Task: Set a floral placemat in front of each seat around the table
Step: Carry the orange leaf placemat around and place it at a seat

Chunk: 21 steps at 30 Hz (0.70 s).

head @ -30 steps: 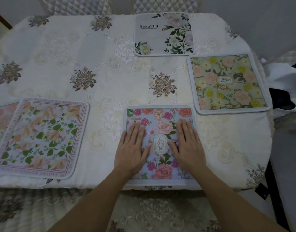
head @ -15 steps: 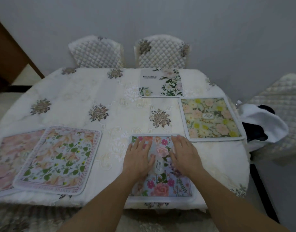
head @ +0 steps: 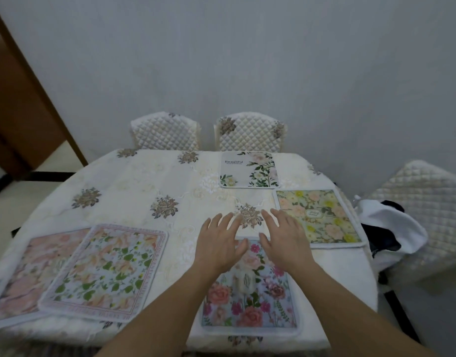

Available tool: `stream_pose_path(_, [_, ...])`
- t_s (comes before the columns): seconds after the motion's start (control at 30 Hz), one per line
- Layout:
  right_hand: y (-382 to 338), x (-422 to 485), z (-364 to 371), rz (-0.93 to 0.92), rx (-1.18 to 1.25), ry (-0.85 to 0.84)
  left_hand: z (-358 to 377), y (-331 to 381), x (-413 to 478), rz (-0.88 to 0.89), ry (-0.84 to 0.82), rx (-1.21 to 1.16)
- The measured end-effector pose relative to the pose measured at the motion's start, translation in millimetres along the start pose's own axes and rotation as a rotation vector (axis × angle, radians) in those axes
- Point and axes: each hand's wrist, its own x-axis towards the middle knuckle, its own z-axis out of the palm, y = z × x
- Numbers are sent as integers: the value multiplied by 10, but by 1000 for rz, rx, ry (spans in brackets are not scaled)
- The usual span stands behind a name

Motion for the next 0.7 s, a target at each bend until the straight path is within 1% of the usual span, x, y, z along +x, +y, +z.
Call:
stream_pose_path(0.1, [-45,-47,-42,-23,-12,14,-54,-28,-78,-20,23,15])
stream_pose_path(0.23, [-126,-78,-45,-56,-4,-2,-129,-101,-227,-80,7,20])
stream_pose_path(0.4, [-330,-49,37,-185,58,-25,-235,-215,-509,-198,23,36])
stream_pose_path(0.57, [-817,-123,162,-334,159,-72,-274,-375,-1036,-374,-7,92])
stream_pose_path(0.7, [-1311,-234,241,-474,187,-127,-380,-585,-1568,-515,30,125])
